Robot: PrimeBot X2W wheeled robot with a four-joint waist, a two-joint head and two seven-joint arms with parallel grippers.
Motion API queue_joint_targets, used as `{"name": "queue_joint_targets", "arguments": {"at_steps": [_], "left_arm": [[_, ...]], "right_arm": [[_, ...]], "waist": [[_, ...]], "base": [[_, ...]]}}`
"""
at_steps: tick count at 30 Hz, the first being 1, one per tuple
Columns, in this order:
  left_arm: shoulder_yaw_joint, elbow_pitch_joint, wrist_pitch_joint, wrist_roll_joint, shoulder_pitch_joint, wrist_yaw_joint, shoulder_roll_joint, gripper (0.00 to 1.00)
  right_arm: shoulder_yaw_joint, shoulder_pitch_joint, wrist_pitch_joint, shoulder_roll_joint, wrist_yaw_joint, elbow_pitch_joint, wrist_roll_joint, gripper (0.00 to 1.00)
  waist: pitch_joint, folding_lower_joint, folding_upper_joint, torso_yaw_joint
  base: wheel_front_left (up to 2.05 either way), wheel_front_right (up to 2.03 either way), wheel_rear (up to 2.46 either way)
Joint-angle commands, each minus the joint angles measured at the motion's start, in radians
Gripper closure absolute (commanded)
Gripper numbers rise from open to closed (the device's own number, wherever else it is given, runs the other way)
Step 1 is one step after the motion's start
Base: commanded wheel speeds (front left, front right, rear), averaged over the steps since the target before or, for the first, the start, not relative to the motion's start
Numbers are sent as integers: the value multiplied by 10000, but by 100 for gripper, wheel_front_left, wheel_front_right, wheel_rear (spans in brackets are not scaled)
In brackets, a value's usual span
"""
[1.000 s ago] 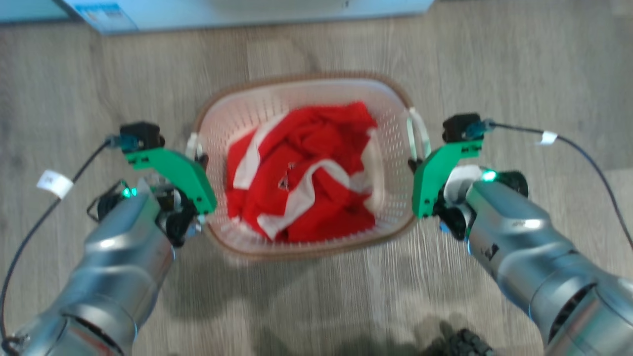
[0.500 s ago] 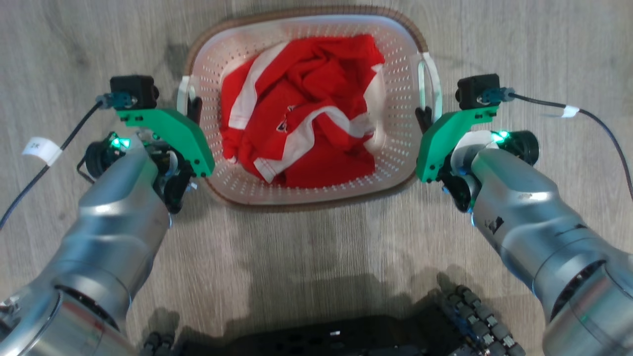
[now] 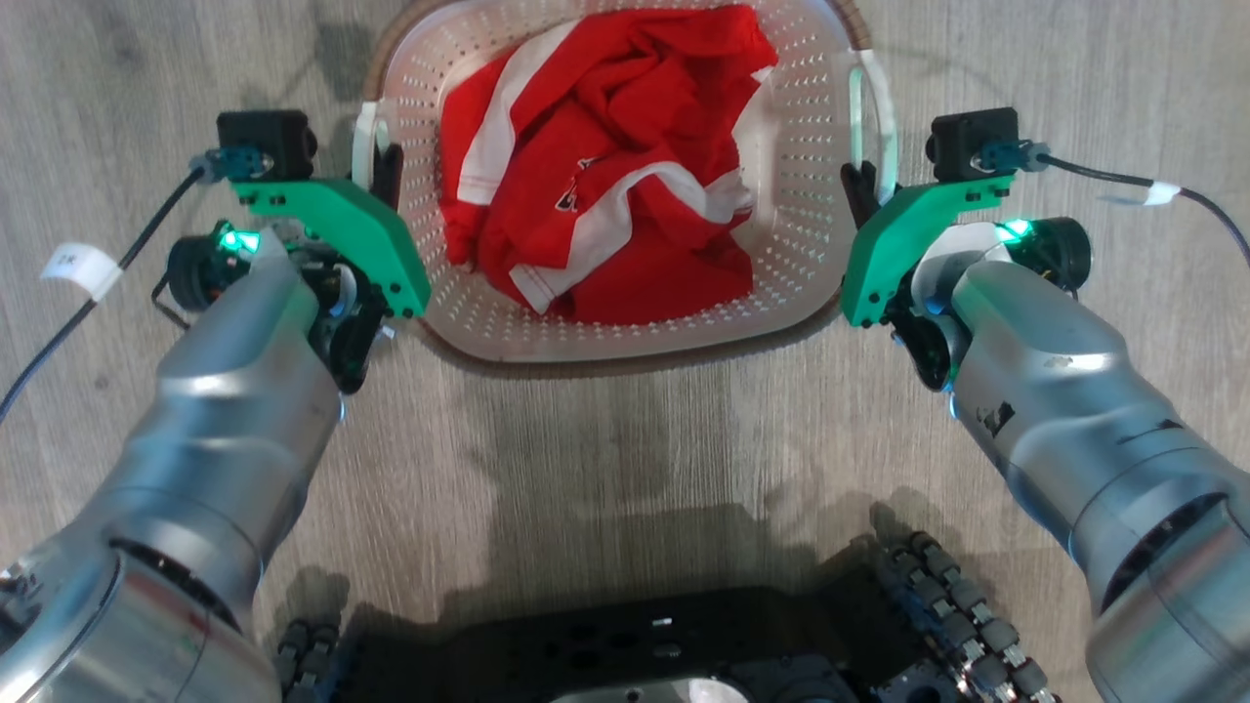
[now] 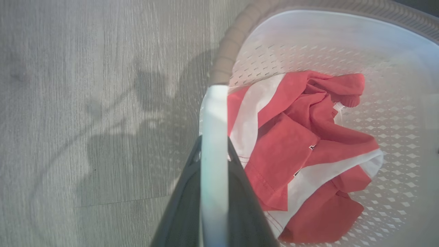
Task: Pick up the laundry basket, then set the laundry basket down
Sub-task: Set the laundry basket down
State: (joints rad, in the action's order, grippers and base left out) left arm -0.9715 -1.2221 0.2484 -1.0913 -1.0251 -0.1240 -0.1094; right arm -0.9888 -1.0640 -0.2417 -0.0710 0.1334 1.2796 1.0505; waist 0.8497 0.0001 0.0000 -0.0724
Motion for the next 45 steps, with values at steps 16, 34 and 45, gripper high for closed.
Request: {"name": "queue_joint_targets", "arguments": {"at_steps": [16,34,45], "left_arm": [[458,139,132,444,-147,-67,-187,100],[-153,219,123,77,-213,-67,-140,0],[-306,254,131,-217,-154,-67,-164,0]], "right_arm": [[1012,662,97,-442,-27,111,-792,100],[1453,687,333,-91,-27,111,-1484,0],[1456,768,139,-56,-27,111,-1538,0]], "waist": [[408,-1,0,157],[418,-1,0,283],[139,-1,0,370]], "base": [[0,0,0],[0,0,0],[0,0,0]]}}
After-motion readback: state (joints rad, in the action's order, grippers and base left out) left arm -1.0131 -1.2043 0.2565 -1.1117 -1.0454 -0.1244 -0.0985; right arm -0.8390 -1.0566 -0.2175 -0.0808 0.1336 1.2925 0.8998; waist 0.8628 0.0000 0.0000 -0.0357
